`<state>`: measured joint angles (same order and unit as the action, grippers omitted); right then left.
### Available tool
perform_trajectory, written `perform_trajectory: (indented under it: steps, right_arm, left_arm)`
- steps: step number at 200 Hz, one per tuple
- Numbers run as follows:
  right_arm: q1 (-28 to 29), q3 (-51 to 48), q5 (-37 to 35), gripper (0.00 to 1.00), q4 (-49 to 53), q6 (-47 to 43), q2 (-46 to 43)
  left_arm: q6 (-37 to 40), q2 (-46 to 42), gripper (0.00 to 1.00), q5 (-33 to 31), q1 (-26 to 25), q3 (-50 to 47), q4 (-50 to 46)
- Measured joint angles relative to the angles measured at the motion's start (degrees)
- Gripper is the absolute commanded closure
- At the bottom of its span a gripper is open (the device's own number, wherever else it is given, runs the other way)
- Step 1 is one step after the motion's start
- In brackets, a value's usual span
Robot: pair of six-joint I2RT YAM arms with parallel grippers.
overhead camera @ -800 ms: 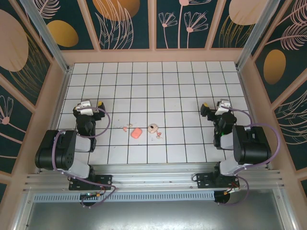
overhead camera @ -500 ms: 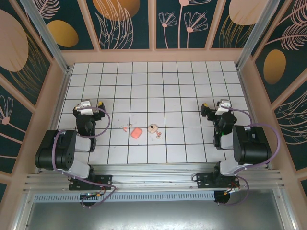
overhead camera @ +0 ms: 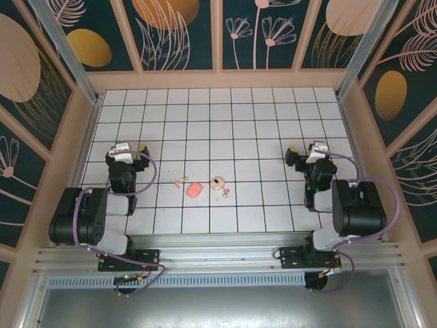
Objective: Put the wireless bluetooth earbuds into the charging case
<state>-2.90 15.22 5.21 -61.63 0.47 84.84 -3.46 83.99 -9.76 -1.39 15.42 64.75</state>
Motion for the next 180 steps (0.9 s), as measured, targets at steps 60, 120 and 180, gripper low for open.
perform_trajectory:
  steps: [60, 120, 180]
  right_arm:
    - [4.9, 28.5, -3.32, 0.01, 43.52, 9.46, -9.49]
    - [26.4, 37.97, -5.57, 0.19, 76.28, 17.53, -10.34]
    - [42.42, 54.69, -5.62, 0.23, 90.95, 13.75, 0.66]
  left_arm:
    - [-12.72, -11.93, 0.27, 2.43, -1.03, 17.03, -25.68]
    - [-20.13, -5.62, 0.34, 8.09, -11.5, 36.63, -56.04]
    - [-20.44, -5.33, 0.33, 11.93, -13.99, 38.05, -73.31]
